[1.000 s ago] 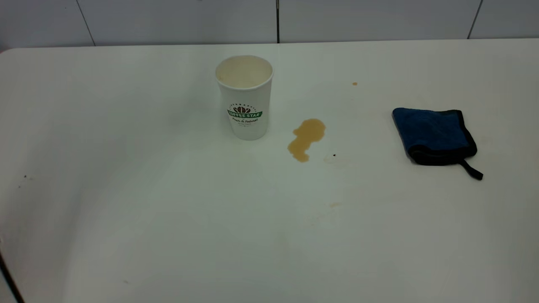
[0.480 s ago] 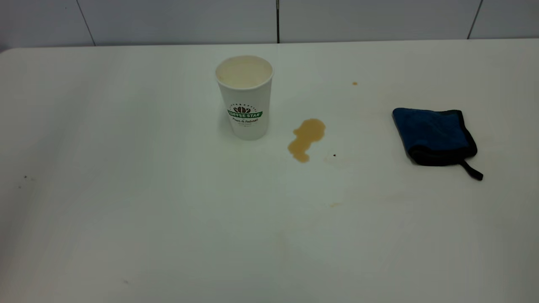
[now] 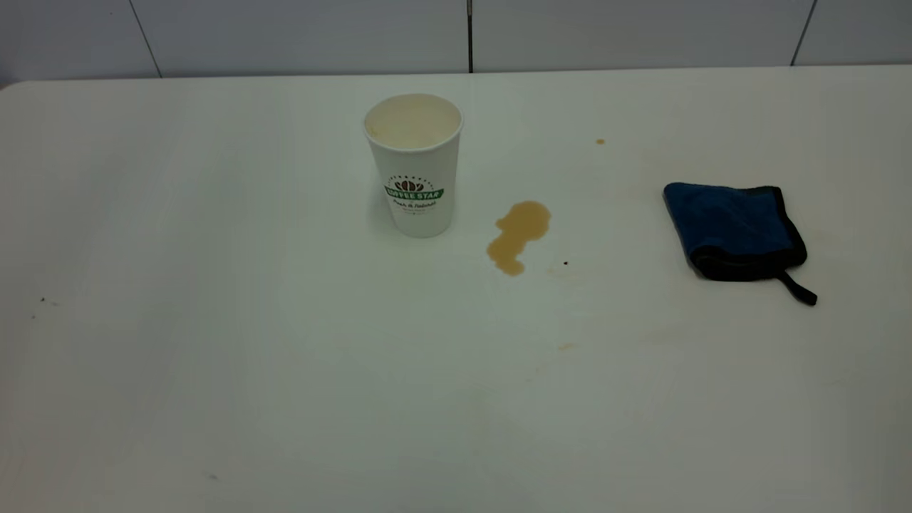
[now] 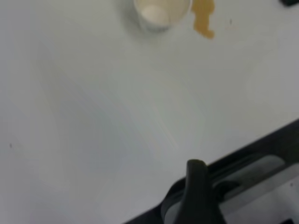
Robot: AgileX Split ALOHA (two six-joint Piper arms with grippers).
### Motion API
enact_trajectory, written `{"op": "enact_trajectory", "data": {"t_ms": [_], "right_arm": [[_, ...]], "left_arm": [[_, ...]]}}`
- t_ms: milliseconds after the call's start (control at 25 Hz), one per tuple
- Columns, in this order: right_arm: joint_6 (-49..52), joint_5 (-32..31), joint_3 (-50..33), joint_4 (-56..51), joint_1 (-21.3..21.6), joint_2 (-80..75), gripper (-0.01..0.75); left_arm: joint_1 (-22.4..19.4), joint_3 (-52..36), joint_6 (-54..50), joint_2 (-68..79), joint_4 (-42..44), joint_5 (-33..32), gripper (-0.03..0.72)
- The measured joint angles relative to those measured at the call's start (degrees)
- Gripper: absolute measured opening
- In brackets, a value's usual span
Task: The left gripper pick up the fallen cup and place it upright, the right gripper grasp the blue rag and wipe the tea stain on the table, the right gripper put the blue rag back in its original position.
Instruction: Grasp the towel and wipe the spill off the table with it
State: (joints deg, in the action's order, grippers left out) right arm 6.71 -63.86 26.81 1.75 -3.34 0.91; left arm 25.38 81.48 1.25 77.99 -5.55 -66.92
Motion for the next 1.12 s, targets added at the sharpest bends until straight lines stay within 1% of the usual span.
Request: {"op": "enact_trajectory", "data": {"t_ms": [240,400,520,680,760,1040,1120], "right_arm": [[0.0,0.0,0.0,0.0,0.0,0.0,0.533],[0.0,0.0,0.0,0.0,0.0,0.0,0.533],[0.0,0.0,0.0,0.0,0.0,0.0,0.533],[0.0,0.0,0.0,0.0,0.0,0.0,0.533],[0.0,0.0,0.0,0.0,0.0,0.0,0.533],[0.0,0.0,0.0,0.0,0.0,0.0,0.533],[0.0,0.0,0.0,0.0,0.0,0.0,0.533]], "left_arm": [[0.07,-23.71,0.0,-13.63,0.91,0.29,0.57],[0.07,-36.91,0.0,-23.91,2.65,3.12,0.568],[0.07,-44.31,-0.67,-31.6,4.72,4.72,0.568],[0.07,-51.34,-4.08,-40.31,8.01,4.99,0.568],[0.07,-53.25,-5.22,-44.67,8.57,4.22,0.568],[0.07,-53.57,-5.7,-59.07,8.92,3.64,0.568],[-0.5,-53.57,-5.7,-63.31,8.92,3.42,0.568]]}}
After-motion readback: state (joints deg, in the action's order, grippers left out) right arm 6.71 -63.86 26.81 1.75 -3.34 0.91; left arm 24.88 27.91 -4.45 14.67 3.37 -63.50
